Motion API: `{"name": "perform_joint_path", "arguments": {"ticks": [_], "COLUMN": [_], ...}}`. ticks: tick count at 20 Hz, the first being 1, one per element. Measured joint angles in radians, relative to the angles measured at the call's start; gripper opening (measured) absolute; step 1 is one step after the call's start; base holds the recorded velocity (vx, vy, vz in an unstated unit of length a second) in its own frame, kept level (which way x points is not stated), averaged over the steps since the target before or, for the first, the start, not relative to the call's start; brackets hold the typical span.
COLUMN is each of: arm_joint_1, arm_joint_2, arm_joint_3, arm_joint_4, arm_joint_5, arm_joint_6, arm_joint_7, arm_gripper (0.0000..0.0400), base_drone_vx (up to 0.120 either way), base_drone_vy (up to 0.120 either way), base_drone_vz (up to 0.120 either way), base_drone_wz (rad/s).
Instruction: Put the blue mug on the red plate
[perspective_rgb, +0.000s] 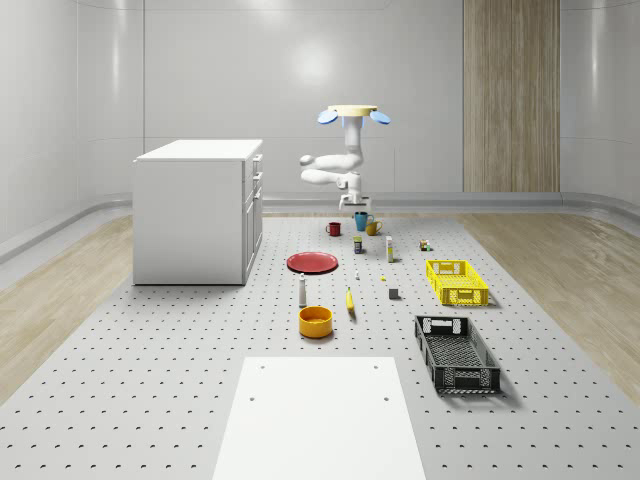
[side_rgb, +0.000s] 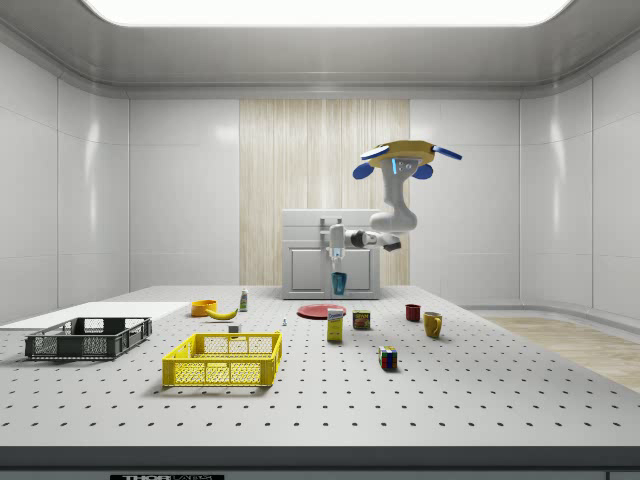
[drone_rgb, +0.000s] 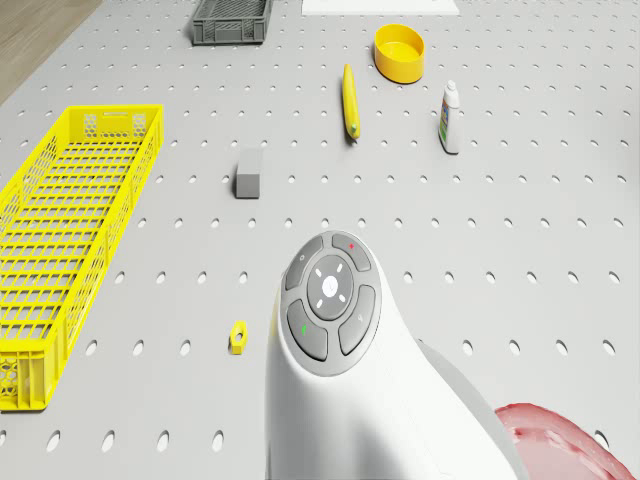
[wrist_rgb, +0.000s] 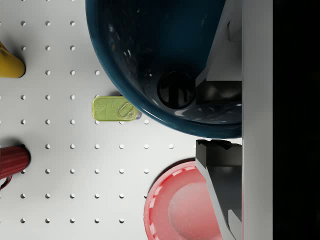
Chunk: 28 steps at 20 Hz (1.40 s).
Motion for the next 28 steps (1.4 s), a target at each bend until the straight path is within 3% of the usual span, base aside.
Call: {"name": "perform_joint_path", "arguments": {"ticks": [16,20,28], "arm_joint_1": [-0.006,-0.008,-0.01], "arm_joint_2": [-0.015,-0.019,-0.025], "arm_joint_3": [0.003,0.004,0.005], "arm_joint_4": [0.001,0.001,0.002], "arm_joint_5": [0.007,0.009,0.011], "arm_joint_6": [0.014,0.017,0.023], "arm_joint_7": [0.005,0.006,0.008], "arm_gripper": [0.01,0.01,0.01], "base_drone_vx": [0.117,0.0,0.0], "base_drone_vy": [-0.12,-0.12,-0.12], "base_drone_vz": [0.0,-0.01,-0.115], "base_drone_wz": [0.0,0.0,0.0]}}
